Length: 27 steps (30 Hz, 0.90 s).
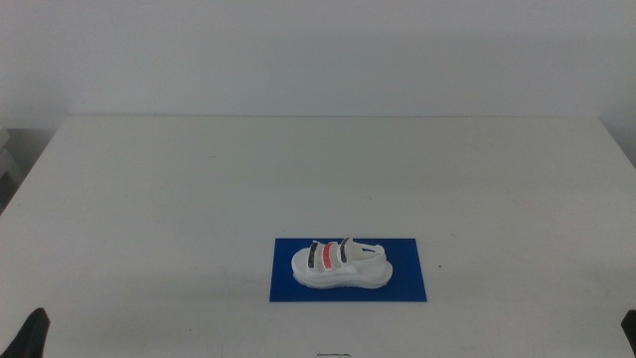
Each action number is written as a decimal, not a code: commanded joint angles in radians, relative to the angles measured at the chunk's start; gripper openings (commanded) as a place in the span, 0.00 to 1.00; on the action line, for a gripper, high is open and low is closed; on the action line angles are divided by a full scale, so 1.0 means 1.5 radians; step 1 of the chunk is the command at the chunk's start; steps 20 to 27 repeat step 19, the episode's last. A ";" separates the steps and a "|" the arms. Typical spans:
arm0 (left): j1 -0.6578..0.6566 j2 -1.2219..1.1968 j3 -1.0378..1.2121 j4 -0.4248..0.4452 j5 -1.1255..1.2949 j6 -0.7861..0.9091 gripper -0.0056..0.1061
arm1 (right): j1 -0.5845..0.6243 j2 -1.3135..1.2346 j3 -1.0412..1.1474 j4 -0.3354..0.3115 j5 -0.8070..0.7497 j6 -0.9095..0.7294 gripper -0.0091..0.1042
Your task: Use one arm to grab the shoe from the table and place it on the mat.
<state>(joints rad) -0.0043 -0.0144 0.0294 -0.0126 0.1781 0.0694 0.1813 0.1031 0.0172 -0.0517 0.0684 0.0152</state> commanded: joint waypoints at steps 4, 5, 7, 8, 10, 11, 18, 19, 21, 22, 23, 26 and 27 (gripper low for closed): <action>-0.002 -0.013 -0.002 -0.006 -0.055 -0.010 0.89 | -0.003 -0.046 -0.004 -0.009 -0.036 -0.007 0.72; -0.002 -0.013 -0.002 -0.006 -0.055 -0.010 0.89 | -0.003 -0.055 -0.004 -0.009 -0.033 -0.007 0.72; -0.002 -0.013 -0.002 -0.006 -0.055 -0.010 0.89 | -0.003 -0.070 -0.004 -0.009 -0.032 -0.007 0.72; -0.002 -0.013 -0.002 -0.006 -0.055 -0.010 0.89 | -0.003 -0.075 -0.004 -0.009 -0.032 -0.007 0.72; -0.002 -0.013 -0.002 -0.006 -0.055 -0.010 0.89 | -0.003 -0.088 -0.004 -0.009 -0.032 -0.007 0.72; -0.002 -0.013 -0.002 -0.006 -0.055 -0.010 0.89 | -0.003 -0.091 -0.004 -0.009 -0.032 -0.007 0.72; -0.002 -0.013 -0.002 -0.006 -0.055 -0.010 0.89 | -0.003 -0.090 -0.004 -0.009 -0.016 -0.007 0.72; -0.002 -0.013 -0.002 -0.006 -0.055 -0.010 0.89 | -0.003 -0.090 -0.004 -0.009 -0.016 -0.007 0.72; -0.002 -0.013 -0.002 -0.006 -0.055 -0.010 0.89 | -0.003 -0.090 -0.004 -0.009 -0.016 -0.007 0.72; -0.002 -0.013 -0.002 -0.006 -0.055 -0.010 0.89 | -0.003 -0.090 -0.004 -0.009 -0.016 -0.007 0.72; -0.002 -0.013 -0.002 -0.006 -0.055 -0.010 0.89 | -0.003 -0.090 -0.004 -0.009 -0.016 -0.007 0.72; -0.002 -0.013 -0.002 -0.006 -0.055 -0.010 0.89 | -0.003 -0.090 -0.004 -0.009 -0.016 -0.007 0.72; -0.002 -0.013 -0.002 -0.006 -0.055 -0.010 0.89 | -0.003 -0.090 -0.004 -0.009 -0.016 -0.007 0.72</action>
